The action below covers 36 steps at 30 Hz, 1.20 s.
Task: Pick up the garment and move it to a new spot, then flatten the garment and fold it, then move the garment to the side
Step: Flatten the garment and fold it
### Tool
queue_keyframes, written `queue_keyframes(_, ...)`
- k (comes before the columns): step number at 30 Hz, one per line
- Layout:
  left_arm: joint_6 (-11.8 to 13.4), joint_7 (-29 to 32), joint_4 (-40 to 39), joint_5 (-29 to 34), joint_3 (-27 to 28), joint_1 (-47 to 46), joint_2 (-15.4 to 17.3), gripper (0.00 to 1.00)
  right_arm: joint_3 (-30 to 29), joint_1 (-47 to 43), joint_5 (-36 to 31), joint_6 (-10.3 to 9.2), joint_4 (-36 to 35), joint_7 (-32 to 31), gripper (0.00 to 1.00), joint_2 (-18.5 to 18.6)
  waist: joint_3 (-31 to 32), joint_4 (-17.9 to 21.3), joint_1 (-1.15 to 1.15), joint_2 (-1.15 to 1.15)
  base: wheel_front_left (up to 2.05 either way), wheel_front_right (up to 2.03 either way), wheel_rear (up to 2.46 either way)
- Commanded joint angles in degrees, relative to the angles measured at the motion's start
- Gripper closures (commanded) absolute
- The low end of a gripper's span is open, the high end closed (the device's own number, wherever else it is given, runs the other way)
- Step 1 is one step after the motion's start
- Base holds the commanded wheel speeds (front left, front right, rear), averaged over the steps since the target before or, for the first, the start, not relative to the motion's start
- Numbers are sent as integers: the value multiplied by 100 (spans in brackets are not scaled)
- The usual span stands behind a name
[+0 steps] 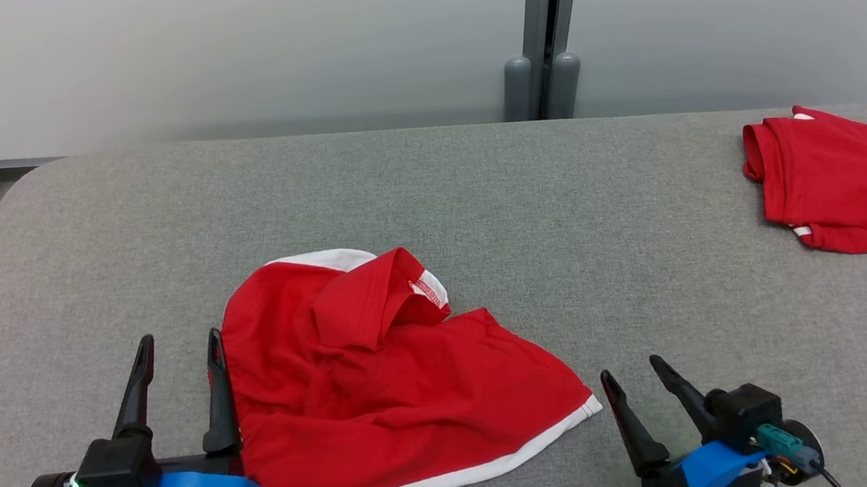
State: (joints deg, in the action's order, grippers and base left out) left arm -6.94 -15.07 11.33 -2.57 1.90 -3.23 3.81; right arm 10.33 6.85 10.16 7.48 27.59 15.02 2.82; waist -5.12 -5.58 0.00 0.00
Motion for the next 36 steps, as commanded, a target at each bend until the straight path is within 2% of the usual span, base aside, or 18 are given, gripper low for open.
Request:
queue_keyframes(1, -11, -13, 29, 15, 22, -64, 1, 0, 72, 168, 24, 3, 106, 19, 0, 14, -2, -10, 0, 0, 0, 0, 0)
queue_keyframes(12, -25, -13, 127, 4, -33, -114, -49, 0, 586, 840, 168, 2, 1583, 18, 0, 17, -11, -161, 0, 0, 0, 0, 0)
queue_keyframes(19, -24, -13, 153, -36, -60, -160, -71, 0, 922, 1150, 455, 3, 2234, 5, 0, 16, -71, -232, 0, 0, 0, 0, 0)
queue_keyframes(20, -25, -13, 156, -42, -63, -168, -74, 0, 976, 1185, 500, 3, 2321, 4, 11, 16, -76, -235, 0, 0, 0, 0, 0)
queue_keyframes(21, -26, -13, 160, -46, -61, -166, -75, 0, 1030, 1215, 571, 3, 2394, 3, 56, 16, -79, -235, 0, 0, 0, 0, 0)
queue_keyframes(22, -27, -13, 161, -49, -58, -158, -77, 0, 1072, 1260, 625, 3, 2451, 3, 95, 16, -81, -231, 0, 0, 0, 0, 0)
queue_keyframes(23, -27, -13, 164, -50, -53, -149, -80, 0, 1096, 1306, 664, 3, 2494, 3, 100, 15, -83, -224, 0, 0, 0, 0, 0)
queue_keyframes(28, -7, -13, 144, -58, -32, -79, -81, 0, 732, 1467, 599, 1, 2556, 7, 100, 65, -83, -123, 0, 0, 0, 0, 0)
queue_keyframes(36, -9, -13, 164, -83, -62, -70, -90, 0, -401, 938, 349, 2, 1945, 11, 100, 490, -85, 57, 0, 0, 0, 0, 0)
